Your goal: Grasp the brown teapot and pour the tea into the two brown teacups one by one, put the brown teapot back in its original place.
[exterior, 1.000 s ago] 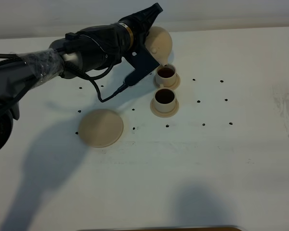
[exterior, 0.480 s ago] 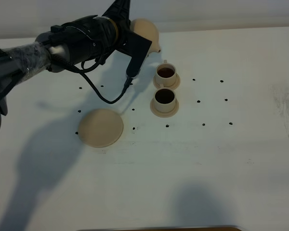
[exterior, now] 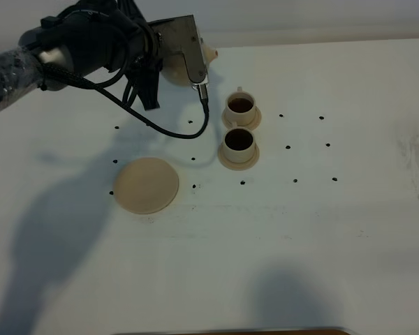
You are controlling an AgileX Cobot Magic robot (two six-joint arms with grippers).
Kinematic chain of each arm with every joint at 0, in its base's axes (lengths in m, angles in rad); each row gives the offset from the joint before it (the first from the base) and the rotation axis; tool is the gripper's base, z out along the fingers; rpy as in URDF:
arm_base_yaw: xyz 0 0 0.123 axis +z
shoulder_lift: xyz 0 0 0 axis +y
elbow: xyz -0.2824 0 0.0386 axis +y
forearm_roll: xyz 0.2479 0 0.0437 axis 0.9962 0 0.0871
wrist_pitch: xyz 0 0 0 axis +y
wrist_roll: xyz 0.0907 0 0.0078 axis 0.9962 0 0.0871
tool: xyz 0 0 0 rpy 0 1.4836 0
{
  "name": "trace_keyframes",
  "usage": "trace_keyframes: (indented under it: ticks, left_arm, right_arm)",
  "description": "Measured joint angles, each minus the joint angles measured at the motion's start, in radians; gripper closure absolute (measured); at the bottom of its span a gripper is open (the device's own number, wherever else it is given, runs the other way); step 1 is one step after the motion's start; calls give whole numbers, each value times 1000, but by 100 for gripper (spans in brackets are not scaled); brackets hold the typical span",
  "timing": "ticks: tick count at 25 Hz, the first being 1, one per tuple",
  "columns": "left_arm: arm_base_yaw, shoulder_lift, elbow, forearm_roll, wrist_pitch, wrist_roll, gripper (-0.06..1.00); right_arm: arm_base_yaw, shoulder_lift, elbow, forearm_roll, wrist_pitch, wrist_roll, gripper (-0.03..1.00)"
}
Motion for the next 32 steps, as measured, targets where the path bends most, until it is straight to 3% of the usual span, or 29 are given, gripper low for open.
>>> trace_keyframes:
  ticks: [5,12,32]
  left_arm:
    - [0,-35,0,-171,187,-28,78]
    - [0,-42,0,-245,328,-144,78]
    - [0,73,0,-278,291,-205,78]
  right_arm:
    - [0,0,0,0,0,0,66]
    - [0,0,0,0,0,0,66]
    - [0,0,0,0,0,0,66]
